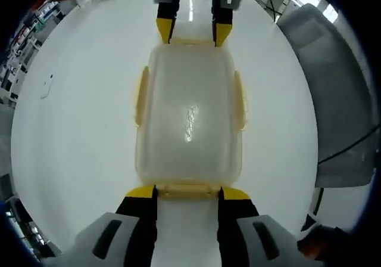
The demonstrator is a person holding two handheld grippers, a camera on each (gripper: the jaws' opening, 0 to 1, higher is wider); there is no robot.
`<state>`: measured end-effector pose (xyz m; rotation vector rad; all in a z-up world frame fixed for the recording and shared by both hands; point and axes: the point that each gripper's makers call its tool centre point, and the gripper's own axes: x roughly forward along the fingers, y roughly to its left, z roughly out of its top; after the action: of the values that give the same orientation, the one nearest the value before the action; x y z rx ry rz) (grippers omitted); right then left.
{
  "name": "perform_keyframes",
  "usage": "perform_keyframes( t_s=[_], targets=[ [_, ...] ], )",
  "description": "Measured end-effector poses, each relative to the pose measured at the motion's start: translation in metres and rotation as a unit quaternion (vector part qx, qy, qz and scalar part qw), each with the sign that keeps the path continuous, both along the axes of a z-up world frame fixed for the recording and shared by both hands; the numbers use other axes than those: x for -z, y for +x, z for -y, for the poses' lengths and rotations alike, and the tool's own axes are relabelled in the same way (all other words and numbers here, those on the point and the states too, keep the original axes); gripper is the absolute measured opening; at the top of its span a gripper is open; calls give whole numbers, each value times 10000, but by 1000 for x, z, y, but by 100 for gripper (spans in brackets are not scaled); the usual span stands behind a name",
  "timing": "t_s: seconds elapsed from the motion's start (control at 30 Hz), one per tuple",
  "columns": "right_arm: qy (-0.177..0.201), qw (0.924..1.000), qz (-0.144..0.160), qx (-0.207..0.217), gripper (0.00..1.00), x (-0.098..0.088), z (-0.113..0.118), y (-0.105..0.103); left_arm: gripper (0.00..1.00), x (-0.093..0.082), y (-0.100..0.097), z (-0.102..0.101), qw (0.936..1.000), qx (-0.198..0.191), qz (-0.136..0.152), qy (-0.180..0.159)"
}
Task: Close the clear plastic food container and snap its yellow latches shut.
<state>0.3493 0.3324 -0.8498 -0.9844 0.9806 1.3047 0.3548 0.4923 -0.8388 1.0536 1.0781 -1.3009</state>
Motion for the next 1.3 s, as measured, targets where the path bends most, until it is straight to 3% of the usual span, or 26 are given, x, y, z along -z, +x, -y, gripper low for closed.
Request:
perform_keyframes(
  t_s=[0.07, 0.2, 0.3, 0.5, 0.8, 1.1, 1.3],
  targets=[
    [1, 10000, 39, -41, 36, -5, 4, -1, 33, -10, -3, 4, 10000, -1, 72, -49],
    [576, 9982, 86, -123, 36, -38, 2, -4, 33, -25, -5, 2, 9999, -37, 159, -2],
    [642, 9974, 232, -242, 36, -54, 10, -3, 33, -42, -7, 9, 9995, -203, 179, -142],
    [670, 9962, 408, -378, 36, -74, 30, -5, 33, -63, -13, 32, 9993, -183, 314, -64],
    [668, 9957, 555, -327, 36, -94, 95, -7, 33, -81, -12, 98, 9988, -166, 372, -273],
    [577, 9968, 551, -22, 36, -91, 165, -6, 33, -79, -1, 172, 9981, 85, 373, -483],
    [485, 9975, 496, 93, 36, -86, 206, -5, 33, -74, 3, 210, 9978, 170, 271, -583]
  ],
)
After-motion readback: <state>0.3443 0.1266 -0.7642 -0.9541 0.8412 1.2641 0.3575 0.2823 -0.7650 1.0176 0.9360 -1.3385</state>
